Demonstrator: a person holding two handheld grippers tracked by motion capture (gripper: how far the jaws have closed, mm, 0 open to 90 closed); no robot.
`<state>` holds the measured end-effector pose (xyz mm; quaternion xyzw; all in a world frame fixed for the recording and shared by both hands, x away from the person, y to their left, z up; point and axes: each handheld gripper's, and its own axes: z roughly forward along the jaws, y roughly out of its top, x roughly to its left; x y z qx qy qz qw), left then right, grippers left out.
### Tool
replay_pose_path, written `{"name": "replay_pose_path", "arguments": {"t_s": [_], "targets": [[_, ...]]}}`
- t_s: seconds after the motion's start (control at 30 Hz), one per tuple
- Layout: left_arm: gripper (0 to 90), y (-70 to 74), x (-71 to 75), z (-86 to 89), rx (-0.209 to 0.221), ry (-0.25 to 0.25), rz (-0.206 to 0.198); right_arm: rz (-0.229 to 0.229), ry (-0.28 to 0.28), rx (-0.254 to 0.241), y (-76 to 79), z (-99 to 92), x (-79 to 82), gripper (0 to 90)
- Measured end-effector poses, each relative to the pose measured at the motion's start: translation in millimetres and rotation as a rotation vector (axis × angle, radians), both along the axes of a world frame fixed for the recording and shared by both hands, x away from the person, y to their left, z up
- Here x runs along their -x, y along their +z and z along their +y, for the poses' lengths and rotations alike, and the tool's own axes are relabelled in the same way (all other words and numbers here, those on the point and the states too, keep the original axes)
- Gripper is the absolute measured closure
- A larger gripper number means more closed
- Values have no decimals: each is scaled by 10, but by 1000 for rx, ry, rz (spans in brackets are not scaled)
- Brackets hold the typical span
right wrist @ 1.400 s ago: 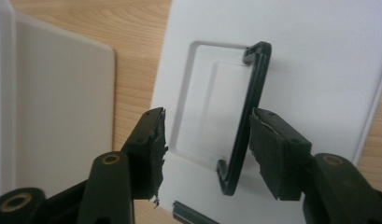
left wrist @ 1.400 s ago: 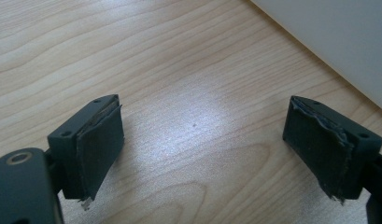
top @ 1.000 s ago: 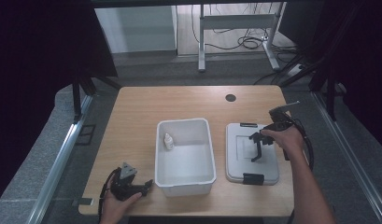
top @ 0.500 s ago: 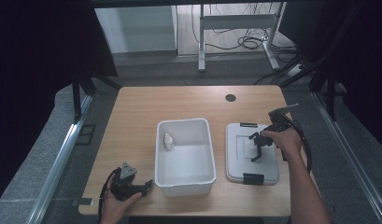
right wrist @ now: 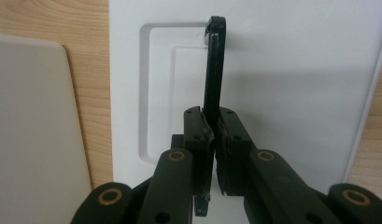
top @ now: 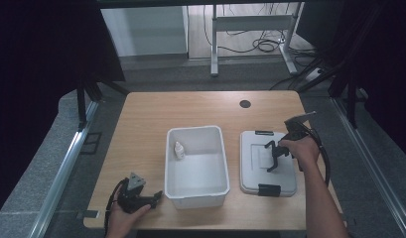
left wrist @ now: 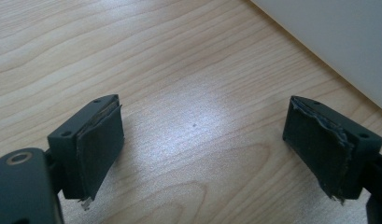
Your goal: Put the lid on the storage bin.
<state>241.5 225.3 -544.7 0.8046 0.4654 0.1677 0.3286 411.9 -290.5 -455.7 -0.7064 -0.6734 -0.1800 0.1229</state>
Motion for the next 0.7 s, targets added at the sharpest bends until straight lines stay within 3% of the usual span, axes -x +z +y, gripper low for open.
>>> {"name": "replay_pose_path", "arguments": {"t_s": [0.47,0.7], "targets": [[124,0,0,0,0,0,0,0,-23,-28,36,1,16,839],[124,0,0,0,0,0,0,-21,-18,-41,157,-5,38,839]]}}
